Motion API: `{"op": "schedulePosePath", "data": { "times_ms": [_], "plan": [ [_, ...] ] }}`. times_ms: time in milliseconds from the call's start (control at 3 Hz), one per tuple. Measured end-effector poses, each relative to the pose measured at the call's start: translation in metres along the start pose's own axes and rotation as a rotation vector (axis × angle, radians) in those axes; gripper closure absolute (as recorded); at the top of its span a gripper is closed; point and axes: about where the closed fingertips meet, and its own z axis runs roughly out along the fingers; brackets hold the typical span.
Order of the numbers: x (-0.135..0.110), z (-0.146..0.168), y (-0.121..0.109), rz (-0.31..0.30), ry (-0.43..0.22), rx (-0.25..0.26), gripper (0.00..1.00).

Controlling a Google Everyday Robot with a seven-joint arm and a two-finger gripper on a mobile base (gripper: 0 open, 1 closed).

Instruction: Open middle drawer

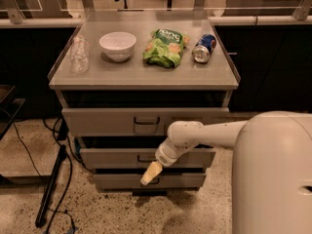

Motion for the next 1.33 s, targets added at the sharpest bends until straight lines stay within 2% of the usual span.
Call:
{"op": "schedulePosePath", "data": {
  "times_ms": [333,667,1000,1333],
  "plan": [
    [0.008,-0.004,0.010,0.008,0.012,-0.022,0.00],
    [0.003,-0.008,0.007,0.004,0.002,-0.010,0.00],
    [-0.025,-0.033,-0.022,-0.013,-0.063,0.072,0.00],
    [-0.025,-0.033,-0.022,-0.013,-0.063,0.072,0.00]
  ]
}}
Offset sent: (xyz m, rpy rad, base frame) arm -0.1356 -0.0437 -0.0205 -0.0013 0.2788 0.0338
